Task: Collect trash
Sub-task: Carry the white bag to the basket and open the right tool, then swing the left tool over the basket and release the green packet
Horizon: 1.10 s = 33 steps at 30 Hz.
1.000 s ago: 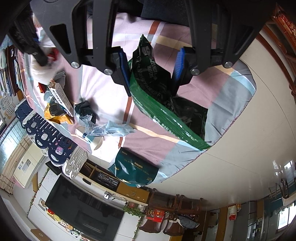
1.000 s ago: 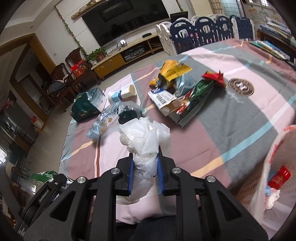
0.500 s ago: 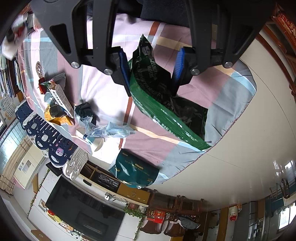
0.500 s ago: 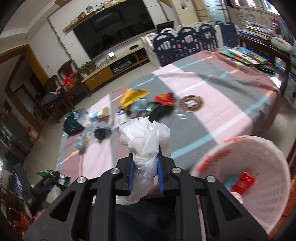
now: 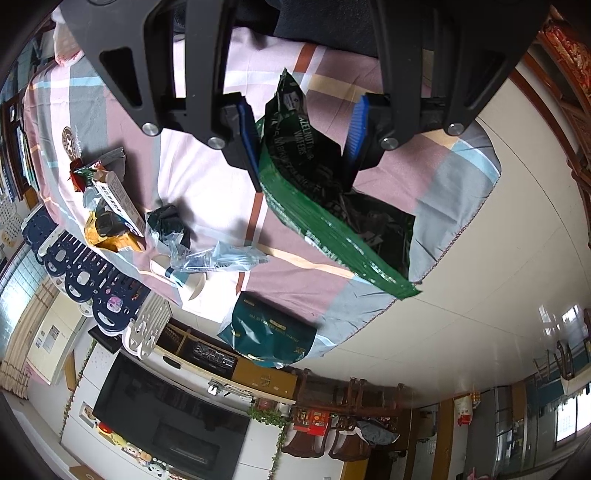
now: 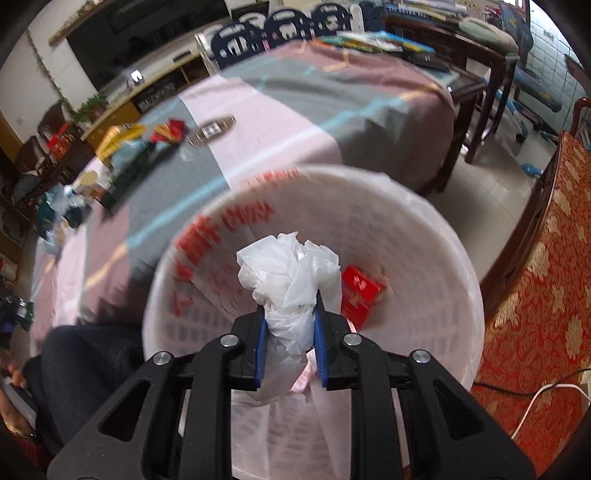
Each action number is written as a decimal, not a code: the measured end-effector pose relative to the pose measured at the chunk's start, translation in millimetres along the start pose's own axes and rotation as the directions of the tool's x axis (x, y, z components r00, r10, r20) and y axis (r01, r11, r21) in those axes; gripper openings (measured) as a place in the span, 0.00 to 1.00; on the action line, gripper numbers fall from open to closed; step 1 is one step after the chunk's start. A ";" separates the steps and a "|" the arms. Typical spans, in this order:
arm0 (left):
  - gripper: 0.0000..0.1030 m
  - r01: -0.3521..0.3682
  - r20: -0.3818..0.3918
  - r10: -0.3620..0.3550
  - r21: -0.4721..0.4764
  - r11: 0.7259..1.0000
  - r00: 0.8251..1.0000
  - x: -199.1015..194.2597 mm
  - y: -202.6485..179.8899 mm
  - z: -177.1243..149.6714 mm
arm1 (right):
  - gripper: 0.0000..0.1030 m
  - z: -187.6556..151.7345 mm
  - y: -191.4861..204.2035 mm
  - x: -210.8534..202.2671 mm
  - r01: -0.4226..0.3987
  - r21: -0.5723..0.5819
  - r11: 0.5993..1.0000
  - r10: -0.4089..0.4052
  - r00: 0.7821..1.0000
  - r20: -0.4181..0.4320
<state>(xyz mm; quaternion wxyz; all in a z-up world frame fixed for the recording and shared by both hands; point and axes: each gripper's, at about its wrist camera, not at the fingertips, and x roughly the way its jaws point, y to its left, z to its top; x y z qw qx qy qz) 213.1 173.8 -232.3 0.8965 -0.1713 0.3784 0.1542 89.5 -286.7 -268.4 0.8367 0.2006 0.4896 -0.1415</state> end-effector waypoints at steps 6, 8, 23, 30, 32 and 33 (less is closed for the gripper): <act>0.40 0.041 -0.002 -0.041 0.023 0.999 0.999 -2.8 -2.0 -0.4 | 0.58 -4.0 -9.6 4.9 -0.056 0.056 0.997 0.058 0.998 -0.035; 0.40 0.072 -0.004 -0.072 0.007 0.997 0.997 -5.2 1.9 2.3 | 0.66 3.0 -10.5 -11.1 -0.071 0.053 0.996 0.070 0.997 0.021; 0.43 0.760 -0.496 -0.580 0.357 0.543 0.647 -96.1 -227.8 -126.0 | 0.73 33.6 -67.6 -83.1 -0.118 0.187 0.975 0.065 0.961 0.267; 0.87 0.783 -0.607 -0.495 0.488 0.386 0.622 -102.9 -272.6 -190.7 | 0.76 35.6 -86.1 -95.3 -0.103 0.211 0.972 0.038 0.955 0.293; 0.89 0.754 -0.583 -0.477 0.511 0.413 0.657 -99.2 -268.9 -189.6 | 0.76 34.0 -85.9 -88.8 -0.108 0.216 0.970 0.045 0.959 0.278; 0.89 0.730 -0.558 -0.472 0.519 0.444 0.683 -98.7 -264.9 -186.6 | 0.76 33.1 -85.0 -85.3 -0.110 0.218 0.970 0.049 0.962 0.268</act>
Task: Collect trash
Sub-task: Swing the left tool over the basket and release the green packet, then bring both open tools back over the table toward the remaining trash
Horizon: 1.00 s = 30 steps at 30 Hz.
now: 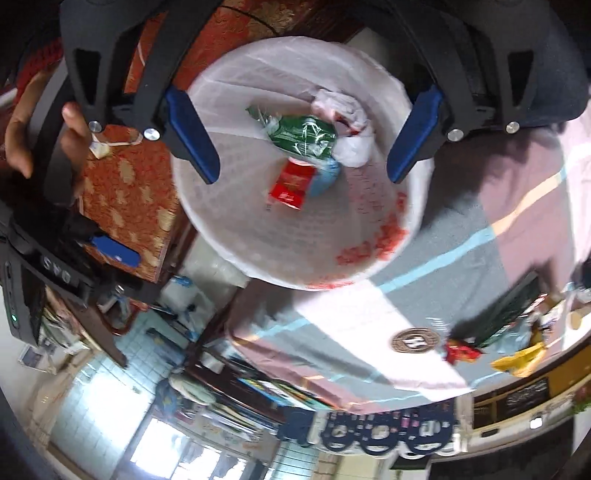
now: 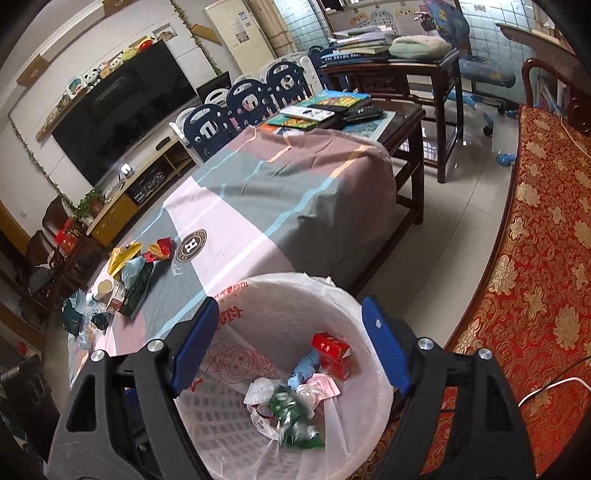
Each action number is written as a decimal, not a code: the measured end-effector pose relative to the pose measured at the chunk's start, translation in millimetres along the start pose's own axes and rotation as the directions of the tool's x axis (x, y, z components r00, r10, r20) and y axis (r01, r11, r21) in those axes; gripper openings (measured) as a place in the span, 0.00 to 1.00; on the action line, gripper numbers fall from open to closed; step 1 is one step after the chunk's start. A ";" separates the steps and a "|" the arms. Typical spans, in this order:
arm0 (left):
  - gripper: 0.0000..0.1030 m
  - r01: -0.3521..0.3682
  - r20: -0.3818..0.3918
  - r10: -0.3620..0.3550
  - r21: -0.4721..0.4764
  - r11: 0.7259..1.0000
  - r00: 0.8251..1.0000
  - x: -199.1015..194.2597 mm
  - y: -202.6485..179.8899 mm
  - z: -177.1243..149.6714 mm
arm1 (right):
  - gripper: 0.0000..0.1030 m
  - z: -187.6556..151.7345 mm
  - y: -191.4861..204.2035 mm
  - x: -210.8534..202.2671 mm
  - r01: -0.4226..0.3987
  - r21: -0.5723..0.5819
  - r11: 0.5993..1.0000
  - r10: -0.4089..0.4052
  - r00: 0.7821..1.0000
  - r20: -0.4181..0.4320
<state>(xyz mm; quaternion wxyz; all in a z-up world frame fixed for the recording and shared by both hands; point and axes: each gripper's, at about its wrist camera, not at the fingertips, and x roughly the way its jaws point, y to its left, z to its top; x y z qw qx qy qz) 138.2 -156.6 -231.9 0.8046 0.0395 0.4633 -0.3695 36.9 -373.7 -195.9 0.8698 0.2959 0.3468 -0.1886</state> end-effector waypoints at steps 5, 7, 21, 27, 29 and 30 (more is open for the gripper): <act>0.90 -0.225 0.075 0.241 -0.176 0.958 0.968 -27.5 58.3 -5.1 | 0.76 -10.3 11.7 8.9 -0.004 -0.031 1.000 0.003 0.999 -0.033; 0.90 -0.324 0.102 0.352 -0.220 0.920 0.930 -42.7 78.2 -7.8 | 0.76 -12.6 18.4 11.2 0.002 -0.049 0.999 -0.003 0.999 -0.037; 0.92 -0.528 0.065 0.664 -0.552 0.646 0.745 -139.7 233.2 -47.3 | 0.76 -38.7 115.1 43.9 -0.073 -0.215 0.974 0.041 0.988 -0.151; 0.92 -0.509 0.046 0.662 -0.600 0.617 0.748 -139.2 253.5 -50.0 | 0.76 -55.4 180.6 63.3 -0.144 -0.308 0.941 0.083 0.976 -0.203; 0.92 -0.509 0.064 0.667 -0.594 0.623 0.742 -138.8 258.9 -39.5 | 0.76 -60.4 198.0 68.9 -0.165 -0.332 0.929 0.094 0.971 -0.219; 0.92 -0.524 0.069 0.683 -0.586 0.618 0.728 -137.7 261.8 -33.0 | 0.76 -63.5 208.1 72.4 -0.179 -0.344 0.922 0.101 0.968 -0.232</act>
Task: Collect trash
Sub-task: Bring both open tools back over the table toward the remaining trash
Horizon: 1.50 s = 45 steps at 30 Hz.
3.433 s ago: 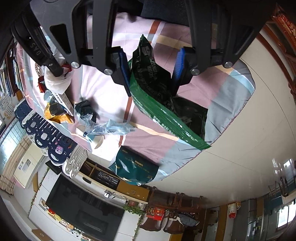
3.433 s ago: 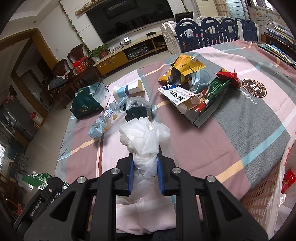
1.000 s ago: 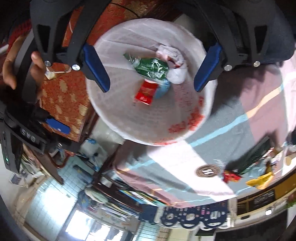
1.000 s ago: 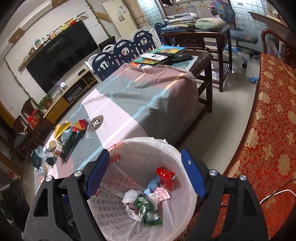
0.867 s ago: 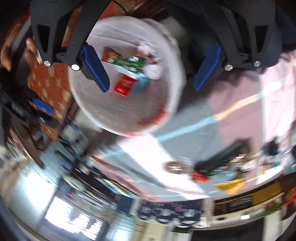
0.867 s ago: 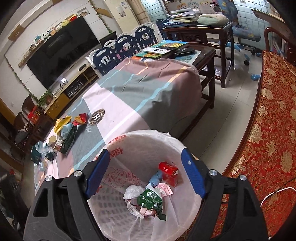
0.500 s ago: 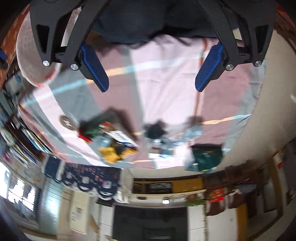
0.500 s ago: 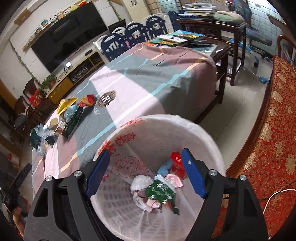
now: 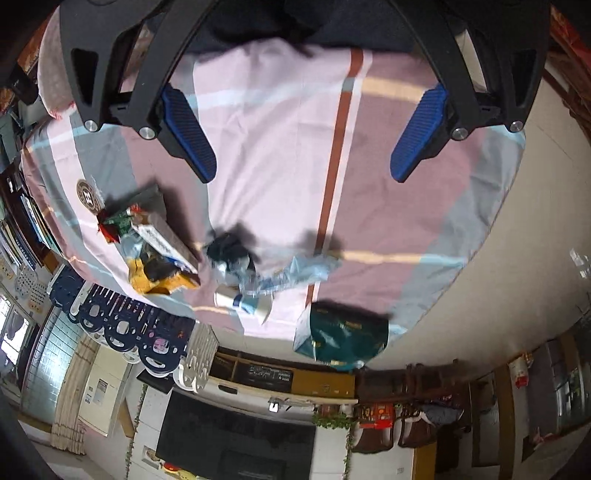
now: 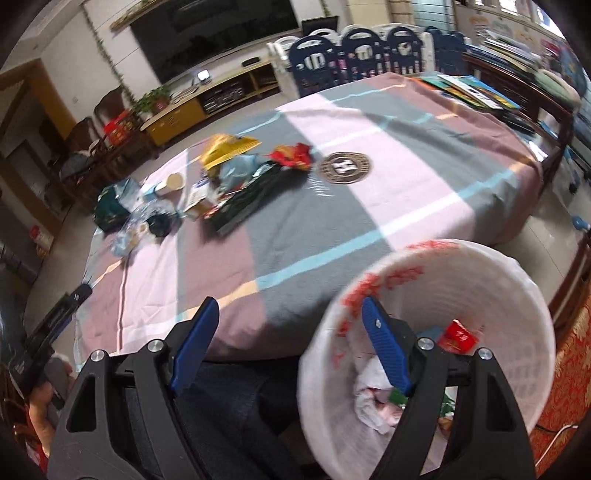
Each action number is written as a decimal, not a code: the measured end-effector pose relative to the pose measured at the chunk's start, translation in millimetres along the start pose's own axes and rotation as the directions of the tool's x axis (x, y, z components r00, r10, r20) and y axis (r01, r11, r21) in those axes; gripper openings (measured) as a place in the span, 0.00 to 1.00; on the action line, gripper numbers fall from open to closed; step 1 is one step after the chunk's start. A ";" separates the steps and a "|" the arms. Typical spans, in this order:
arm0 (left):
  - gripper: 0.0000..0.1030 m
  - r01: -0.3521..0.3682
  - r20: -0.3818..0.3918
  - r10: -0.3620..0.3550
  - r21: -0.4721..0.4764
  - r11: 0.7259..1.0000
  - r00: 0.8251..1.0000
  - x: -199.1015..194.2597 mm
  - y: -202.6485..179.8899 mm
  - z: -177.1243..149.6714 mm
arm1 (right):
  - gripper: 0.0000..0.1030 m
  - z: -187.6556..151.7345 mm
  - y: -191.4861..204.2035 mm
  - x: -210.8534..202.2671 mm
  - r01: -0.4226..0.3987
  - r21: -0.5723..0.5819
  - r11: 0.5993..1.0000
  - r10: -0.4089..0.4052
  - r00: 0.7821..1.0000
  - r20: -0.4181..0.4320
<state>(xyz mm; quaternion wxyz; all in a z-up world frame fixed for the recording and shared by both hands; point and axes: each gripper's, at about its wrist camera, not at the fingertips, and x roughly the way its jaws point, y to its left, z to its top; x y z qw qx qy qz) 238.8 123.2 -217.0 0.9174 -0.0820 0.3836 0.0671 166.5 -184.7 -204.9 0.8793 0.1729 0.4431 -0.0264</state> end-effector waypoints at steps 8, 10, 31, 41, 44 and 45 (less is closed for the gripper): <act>0.92 -0.043 -0.077 0.038 -0.075 0.996 0.996 64.7 19.9 32.1 | 0.76 -1.0 26.8 25.9 -0.002 -0.064 0.998 -0.001 0.999 -0.052; 0.92 -0.048 -0.057 0.041 -0.145 0.988 0.998 63.8 33.7 31.5 | 0.76 -1.8 24.2 34.1 0.013 -0.056 0.998 -0.017 0.998 -0.068; 0.96 -0.122 -0.082 0.102 -0.307 0.944 0.991 65.3 68.4 24.7 | 0.76 -4.1 104.1 96.0 -0.009 -0.152 0.988 -0.010 0.992 -0.124; 0.96 -0.162 -0.093 0.135 -0.430 0.888 0.986 65.8 93.9 22.7 | 0.76 8.8 133.0 114.2 0.005 -0.198 0.980 -0.025 0.995 -0.100; 0.96 -0.138 -0.134 0.083 -0.484 0.864 0.988 75.2 103.8 20.3 | 0.76 32.8 155.7 123.9 0.019 -0.235 0.972 -0.030 0.999 -0.043; 0.96 -0.136 -0.146 0.073 -0.496 0.857 0.987 77.7 106.3 19.1 | 0.76 40.4 165.3 129.5 0.025 -0.257 0.966 -0.033 0.999 -0.029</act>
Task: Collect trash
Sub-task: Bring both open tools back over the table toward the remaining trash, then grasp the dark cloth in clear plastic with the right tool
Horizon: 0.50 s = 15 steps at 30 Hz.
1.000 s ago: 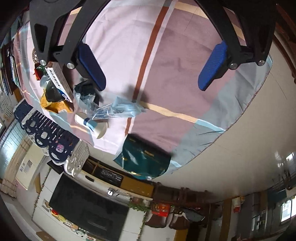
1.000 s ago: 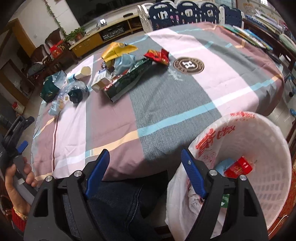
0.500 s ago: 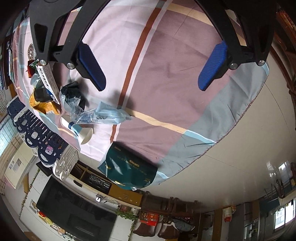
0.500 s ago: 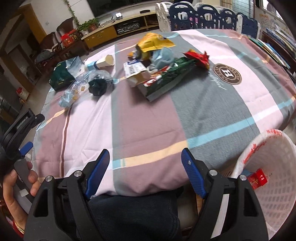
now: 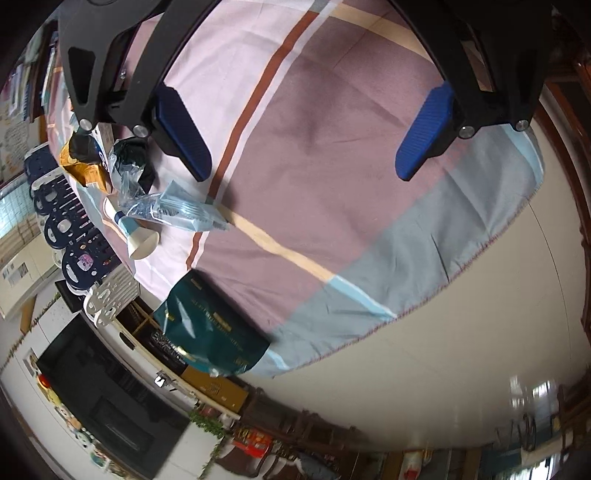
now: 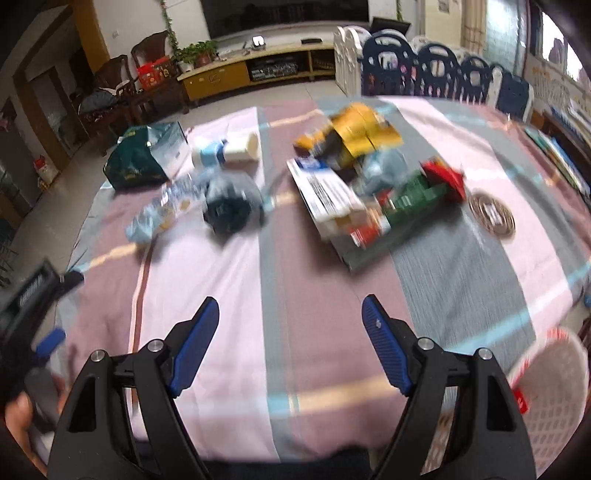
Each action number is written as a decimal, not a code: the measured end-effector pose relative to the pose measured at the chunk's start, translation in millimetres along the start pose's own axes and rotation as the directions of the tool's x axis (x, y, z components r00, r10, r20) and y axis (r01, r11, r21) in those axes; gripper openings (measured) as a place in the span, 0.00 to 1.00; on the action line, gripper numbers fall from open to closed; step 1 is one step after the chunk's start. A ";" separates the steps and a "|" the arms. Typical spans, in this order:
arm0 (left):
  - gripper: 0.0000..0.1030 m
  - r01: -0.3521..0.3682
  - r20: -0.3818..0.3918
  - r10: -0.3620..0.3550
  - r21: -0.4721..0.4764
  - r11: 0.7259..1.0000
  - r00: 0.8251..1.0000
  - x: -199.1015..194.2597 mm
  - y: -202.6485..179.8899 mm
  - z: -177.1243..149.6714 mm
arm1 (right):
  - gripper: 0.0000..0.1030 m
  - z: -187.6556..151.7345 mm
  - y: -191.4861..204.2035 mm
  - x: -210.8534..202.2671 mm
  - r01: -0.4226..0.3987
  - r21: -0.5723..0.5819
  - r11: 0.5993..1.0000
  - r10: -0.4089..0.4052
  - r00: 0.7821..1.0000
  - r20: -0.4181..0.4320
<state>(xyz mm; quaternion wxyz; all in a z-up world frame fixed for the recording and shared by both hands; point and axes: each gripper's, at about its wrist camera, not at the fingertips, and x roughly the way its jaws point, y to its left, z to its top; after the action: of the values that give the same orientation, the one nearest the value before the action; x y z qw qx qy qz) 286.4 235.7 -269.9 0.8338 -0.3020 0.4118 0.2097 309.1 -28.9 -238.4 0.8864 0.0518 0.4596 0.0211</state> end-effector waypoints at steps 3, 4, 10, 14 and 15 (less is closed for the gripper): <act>0.96 -0.005 -0.009 0.004 -0.035 0.999 1.000 2.7 5.4 0.8 | 0.76 31.0 24.8 16.5 0.025 -0.073 0.997 -0.022 0.999 0.045; 0.96 -0.006 -0.005 0.006 -0.045 0.999 1.000 2.7 7.6 1.0 | 0.76 40.0 32.9 22.3 0.038 -0.101 0.994 -0.033 0.998 0.059; 0.96 -0.019 -0.001 0.019 -0.092 0.996 1.000 4.6 17.3 3.7 | 0.76 73.7 74.2 81.4 0.098 -0.267 0.959 -0.096 0.995 0.020; 0.96 -0.029 -0.010 0.028 -0.094 0.995 1.000 8.5 19.3 5.7 | 0.61 66.4 82.4 107.0 0.105 -0.317 0.942 -0.117 0.993 -0.019; 0.96 -0.030 -0.011 0.029 -0.096 0.995 1.000 9.1 20.0 5.8 | 0.54 62.3 83.2 109.5 0.113 -0.331 0.937 -0.126 0.992 -0.017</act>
<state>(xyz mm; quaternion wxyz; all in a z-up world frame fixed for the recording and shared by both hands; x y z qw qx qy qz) 282.9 255.1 -281.1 0.8130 -0.3368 0.4097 0.2402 424.0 58.6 -282.5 0.8733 -0.1251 0.4687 0.0447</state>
